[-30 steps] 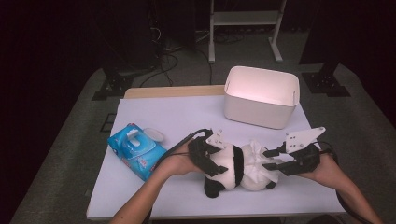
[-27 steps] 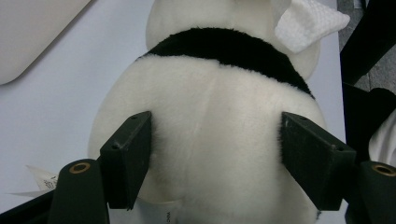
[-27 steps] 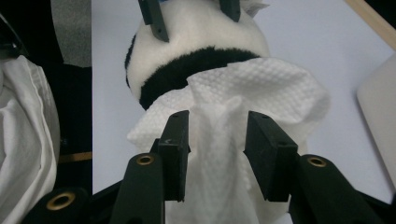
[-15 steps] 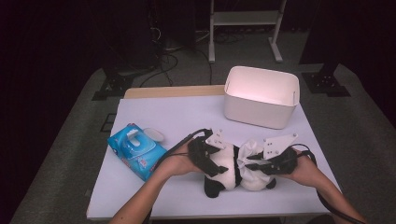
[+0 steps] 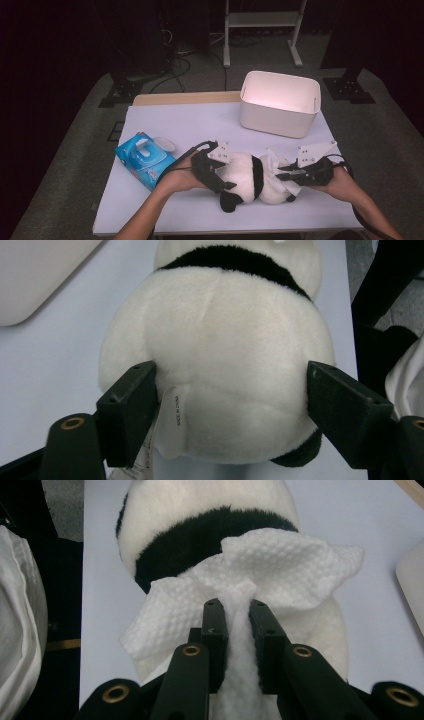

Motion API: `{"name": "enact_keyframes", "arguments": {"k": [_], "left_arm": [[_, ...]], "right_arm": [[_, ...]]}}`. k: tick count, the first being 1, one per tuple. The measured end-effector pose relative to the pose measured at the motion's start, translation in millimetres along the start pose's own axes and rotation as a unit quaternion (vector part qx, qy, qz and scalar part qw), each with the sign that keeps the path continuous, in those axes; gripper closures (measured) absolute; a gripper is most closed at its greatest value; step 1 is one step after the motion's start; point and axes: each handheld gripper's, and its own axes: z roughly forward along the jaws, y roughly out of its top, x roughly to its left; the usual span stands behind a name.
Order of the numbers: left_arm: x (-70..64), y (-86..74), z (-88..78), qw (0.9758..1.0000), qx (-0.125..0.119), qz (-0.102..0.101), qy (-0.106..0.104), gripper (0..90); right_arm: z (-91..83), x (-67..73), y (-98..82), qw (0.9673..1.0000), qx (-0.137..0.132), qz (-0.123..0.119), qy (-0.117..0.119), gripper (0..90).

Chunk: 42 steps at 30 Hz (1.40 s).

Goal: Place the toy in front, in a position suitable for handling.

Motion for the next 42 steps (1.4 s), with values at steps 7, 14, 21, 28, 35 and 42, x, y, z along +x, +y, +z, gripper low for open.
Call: {"name": "enact_keyframes", "arguments": {"k": [7,14,21,28,35,42], "left_arm": [[0.5,1.8,12.4,1.0,-0.005,0.002,0.005,28.1],[-2.1,22.3,30.4,0.9998,-0.001,0.016,0.008,28.8],[-7.2,42.4,44.7,0.9995,-0.006,0.029,-0.01,28.6],[-8.4,57.8,56.2,0.9991,-0.001,0.04,-0.015,28.5],[-2.3,52.4,51.2,0.9992,-0.009,0.035,-0.015,25.4],[-2.7,38.2,39.1,0.9988,-0.012,0.044,-0.018,24.7]], "right_arm": [[1.6,-0.5,4.1,1.0,0.003,-0.007,0.0,79.2],[-6.8,-1.9,-4.5,0.9998,0.013,0.007,-0.01,79.2],[-10.5,-3.0,-12.3,0.9997,-0.008,0.025,0.0,79.3],[-4.5,3.9,3.8,0.9993,-0.031,0.002,0.02,79.2],[-1.1,5.3,8.9,0.9995,-0.024,-0.009,0.016,79.3],[-11.2,5.9,-11.7,0.9997,-0.014,0.018,0.004,79.4]]}}
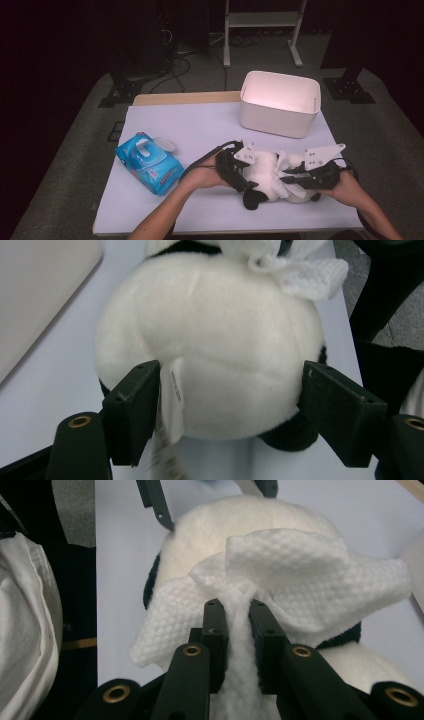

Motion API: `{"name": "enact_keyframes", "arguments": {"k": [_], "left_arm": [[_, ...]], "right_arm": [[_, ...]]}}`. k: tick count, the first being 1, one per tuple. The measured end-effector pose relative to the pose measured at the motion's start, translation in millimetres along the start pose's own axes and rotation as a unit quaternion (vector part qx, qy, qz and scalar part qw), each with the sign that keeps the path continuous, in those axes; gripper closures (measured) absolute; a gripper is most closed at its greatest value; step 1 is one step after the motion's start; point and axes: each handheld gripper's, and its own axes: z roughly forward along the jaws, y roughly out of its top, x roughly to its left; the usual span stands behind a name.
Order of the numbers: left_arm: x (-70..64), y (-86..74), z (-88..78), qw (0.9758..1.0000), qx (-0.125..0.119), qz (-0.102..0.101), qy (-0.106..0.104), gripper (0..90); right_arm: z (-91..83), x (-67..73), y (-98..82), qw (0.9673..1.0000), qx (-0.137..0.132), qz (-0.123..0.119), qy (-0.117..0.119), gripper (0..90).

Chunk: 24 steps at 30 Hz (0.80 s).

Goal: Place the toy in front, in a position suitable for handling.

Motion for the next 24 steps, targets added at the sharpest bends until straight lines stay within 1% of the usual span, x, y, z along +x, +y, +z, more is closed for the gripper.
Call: {"name": "enact_keyframes", "arguments": {"k": [1,2,3,5,8,9,11,12,13,17,21,22,24], "left_arm": [[-0.6,-1.5,0.8,1.0,0.002,-0.001,-0.001,24.8],[-0.8,-2.1,2.2,1.0,0.006,0.002,-0.002,25.0],[-1.5,-2.3,3.9,1.0,0.007,0.005,0.001,25.0],[-2.1,-2.7,6.0,1.0,0.004,0.009,0.0,25.0],[-1.6,-2.0,8.4,1.0,0.002,0.007,0.002,25.3],[-2.0,-1.5,9.6,1.0,0.0,0.005,0.002,25.3],[-1.8,0.2,11.5,1.0,0.002,0.008,0.005,25.3],[-1.6,0.9,12.4,1.0,0.002,0.005,0.005,25.3],[-0.9,1.1,12.7,1.0,0.003,0.007,0.005,25.3],[-0.6,-2.3,10.5,1.0,0.0,0.004,0.005,25.2],[-2.9,-7.9,4.8,0.9999,-0.009,0.006,0.009,25.1],[-3.7,-10.7,3.5,0.9999,-0.007,0.008,0.011,25.1],[-4.4,-15.1,3.9,0.9999,-0.006,0.004,0.012,25.1]], "right_arm": [[-0.7,0.2,-0.8,1.0,0.0,0.0,-0.001,79.4],[-0.9,1.0,-0.6,1.0,-0.001,-0.001,-0.001,79.4],[-0.2,1.9,0.9,1.0,0.001,-0.003,-0.002,79.4],[2.3,3.4,5.2,0.9999,0.003,-0.01,-0.001,79.5],[10.2,5.9,15.0,0.9997,0.003,-0.023,0.004,79.5],[13.5,6.3,19.6,0.9996,0.0,-0.026,0.011,79.5],[19.3,6.5,26.7,0.9993,-0.003,-0.034,0.015,79.6],[22.6,6.7,30.6,0.9991,-0.006,-0.038,0.019,79.6],[27.0,6.7,35.0,0.9988,-0.01,-0.044,0.022,79.6],[36.2,7.9,41.9,0.9983,-0.013,-0.048,0.03,79.6],[29.9,7.7,36.7,0.9987,-0.015,-0.038,0.031,79.7],[27.7,8.3,35.2,0.9988,-0.012,-0.037,0.029,79.7],[21.8,9.8,30.2,0.9991,-0.004,-0.037,0.022,79.7]]}}
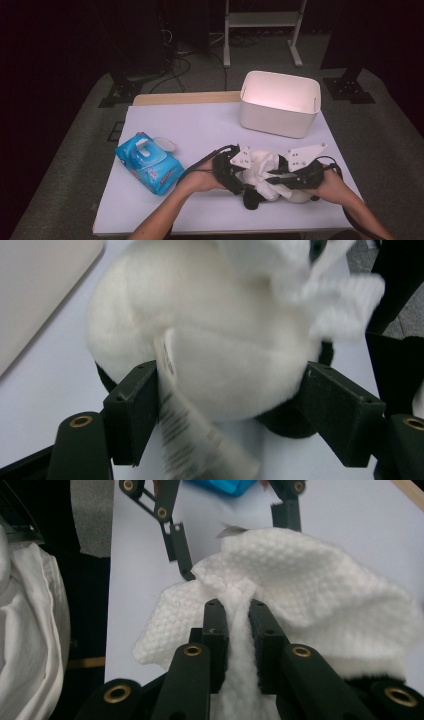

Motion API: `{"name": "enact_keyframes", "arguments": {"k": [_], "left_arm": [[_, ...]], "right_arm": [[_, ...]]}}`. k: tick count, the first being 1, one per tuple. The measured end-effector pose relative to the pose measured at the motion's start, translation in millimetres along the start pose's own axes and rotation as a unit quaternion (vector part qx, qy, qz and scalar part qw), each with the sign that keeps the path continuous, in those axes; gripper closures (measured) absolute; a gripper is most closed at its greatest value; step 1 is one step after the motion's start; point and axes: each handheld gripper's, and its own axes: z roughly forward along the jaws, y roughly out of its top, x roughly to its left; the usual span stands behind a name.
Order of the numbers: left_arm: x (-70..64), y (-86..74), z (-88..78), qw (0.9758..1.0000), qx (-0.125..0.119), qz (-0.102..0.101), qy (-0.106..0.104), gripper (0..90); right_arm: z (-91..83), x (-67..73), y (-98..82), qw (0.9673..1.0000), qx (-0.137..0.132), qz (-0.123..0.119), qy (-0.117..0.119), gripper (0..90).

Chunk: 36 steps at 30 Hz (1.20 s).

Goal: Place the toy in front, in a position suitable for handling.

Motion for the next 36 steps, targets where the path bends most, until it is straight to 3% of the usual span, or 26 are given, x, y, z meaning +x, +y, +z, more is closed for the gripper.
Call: {"name": "enact_keyframes", "arguments": {"k": [5,13,17,23,27,31,36], "left_arm": [[1.7,1.1,4.9,1.0,-0.001,-0.004,-0.006,26.6],[2.2,1.6,5.3,0.9999,0.003,-0.009,-0.006,26.6],[0.3,2.8,5.3,1.0,0.005,-0.003,-0.003,26.6],[-0.6,4.2,6.1,1.0,0.007,0.001,-0.003,26.6],[0.5,3.7,4.6,1.0,0.006,-0.006,-0.004,26.5],[5.0,5.4,-2.4,0.9998,-0.004,-0.019,-0.007,26.1],[9.5,15.8,-11.6,0.9995,-0.018,-0.025,-0.005,25.0]], "right_arm": [[-0.6,6.2,3.7,0.9998,0.014,-0.011,-0.011,79.7],[29.7,4.4,31.3,0.9987,0.022,-0.043,0.014,79.9],[25.6,1.9,32.7,0.9988,0.023,-0.042,0.013,80.0],[0.9,-8.8,20.5,0.9994,0.025,-0.02,-0.015,79.9],[-12.9,-25.7,2.5,0.9992,0.025,0.017,-0.024,79.7],[-19.4,-34.5,-16.0,0.9982,0.024,0.052,-0.016,79.6],[-16.0,-27.0,-20.0,0.9985,0.02,0.051,-0.005,79.7]]}}
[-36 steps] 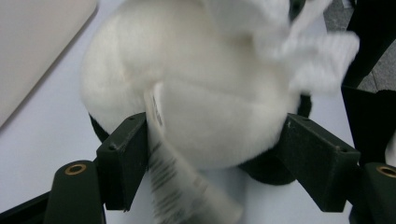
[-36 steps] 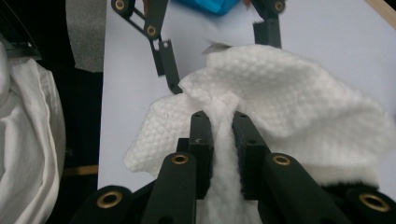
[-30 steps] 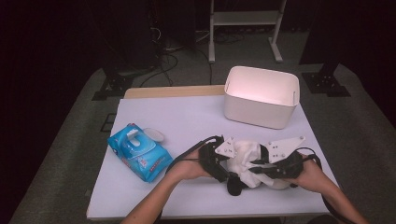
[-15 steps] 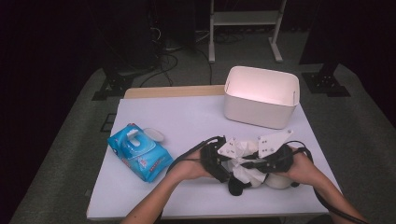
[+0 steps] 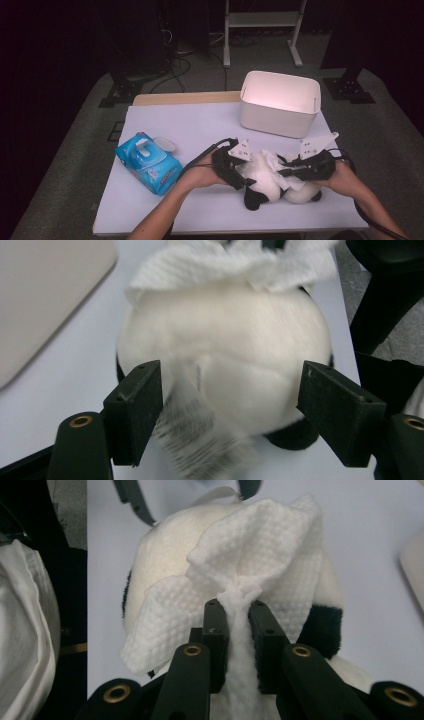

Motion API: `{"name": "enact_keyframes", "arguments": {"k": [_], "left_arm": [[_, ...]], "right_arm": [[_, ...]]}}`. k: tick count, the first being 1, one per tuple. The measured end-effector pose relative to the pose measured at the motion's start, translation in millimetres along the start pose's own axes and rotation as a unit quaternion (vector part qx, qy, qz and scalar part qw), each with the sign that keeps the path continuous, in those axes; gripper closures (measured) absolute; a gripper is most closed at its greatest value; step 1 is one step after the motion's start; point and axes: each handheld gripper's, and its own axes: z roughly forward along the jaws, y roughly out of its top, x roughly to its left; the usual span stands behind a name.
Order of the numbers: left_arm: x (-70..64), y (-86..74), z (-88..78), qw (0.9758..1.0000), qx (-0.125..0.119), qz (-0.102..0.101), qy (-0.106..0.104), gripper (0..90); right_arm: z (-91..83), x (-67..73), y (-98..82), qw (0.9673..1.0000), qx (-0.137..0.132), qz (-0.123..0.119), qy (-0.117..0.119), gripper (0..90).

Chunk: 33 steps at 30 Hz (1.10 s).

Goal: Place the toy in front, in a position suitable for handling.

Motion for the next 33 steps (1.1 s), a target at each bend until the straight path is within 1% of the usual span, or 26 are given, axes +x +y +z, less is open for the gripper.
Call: {"name": "enact_keyframes", "arguments": {"k": [2,3,6,8,11,12,13,16,17,19,21,22,23,25,29,33], "left_arm": [[0.5,4.4,1.3,1.0,0.005,0.004,0.001,23.8],[0.3,6.0,3.1,1.0,0.003,0.001,0.0,23.3],[0.4,7.8,9.6,0.9999,0.009,-0.004,-0.007,23.1],[-0.2,6.1,12.8,0.9998,0.009,-0.003,-0.015,24.9],[-0.7,4.9,14.3,0.9998,0.01,-0.009,-0.016,28.4],[-1.1,5.1,14.7,0.9998,0.009,-0.01,-0.017,28.7],[-1.9,6.0,15.4,0.9998,0.011,-0.008,-0.017,29.1],[-4.5,8.0,16.0,0.9998,0.018,-0.003,-0.012,29.5],[-5.3,8.2,15.9,0.9998,0.018,-0.002,-0.011,29.7],[-6.3,7.6,15.9,0.9998,0.017,-0.002,-0.01,29.9],[-6.0,5.6,15.7,0.9998,0.018,-0.002,-0.007,30.0],[-5.4,4.2,15.5,0.9999,0.012,-0.006,-0.01,30.2],[-5.2,3.6,15.4,0.9999,0.01,-0.006,-0.012,30.5],[-5.5,4.2,16.3,0.9999,0.008,-0.004,-0.014,30.8],[-5.5,6.2,16.6,0.9998,0.014,0.001,-0.014,30.8],[-5.1,5.9,16.1,0.9998,0.015,-0.003,-0.014,30.8]], "right_arm": [[3.7,4.7,1.0,1.0,0.001,-0.006,0.0,79.8],[5.5,7.2,1.3,1.0,0.001,-0.007,-0.001,79.9],[8.4,13.7,1.7,0.9999,0.0,-0.013,-0.004,80.0],[8.1,15.4,1.8,0.9998,0.001,-0.019,-0.007,79.9],[5.0,13.5,3.6,0.9998,-0.005,-0.017,-0.002,79.9],[4.8,12.3,6.1,0.9998,-0.009,-0.016,0.001,79.9],[5.4,11.8,8.6,0.9998,-0.012,-0.017,0.003,79.9],[13.0,9.9,24.5,0.9993,-0.013,-0.034,0.009,80.0],[17.2,8.3,32.6,0.999,-0.015,-0.04,0.012,80.0],[24.3,5.4,44.2,0.9985,-0.013,-0.05,0.016,80.0],[29.4,3.2,50.2,0.9983,-0.006,-0.054,0.019,80.1],[30.7,1.5,51.1,0.9983,-0.002,-0.054,0.021,80.1],[30.3,-1.2,49.9,0.9984,-0.005,-0.05,0.027,80.1],[25.4,-4.1,45.2,0.9987,-0.005,-0.043,0.024,80.1],[12.1,-9.6,31.8,0.9996,0.002,-0.025,0.009,80.0],[0.4,-20.0,14.1,0.9998,0.021,-0.001,-0.005,79.8]]}}
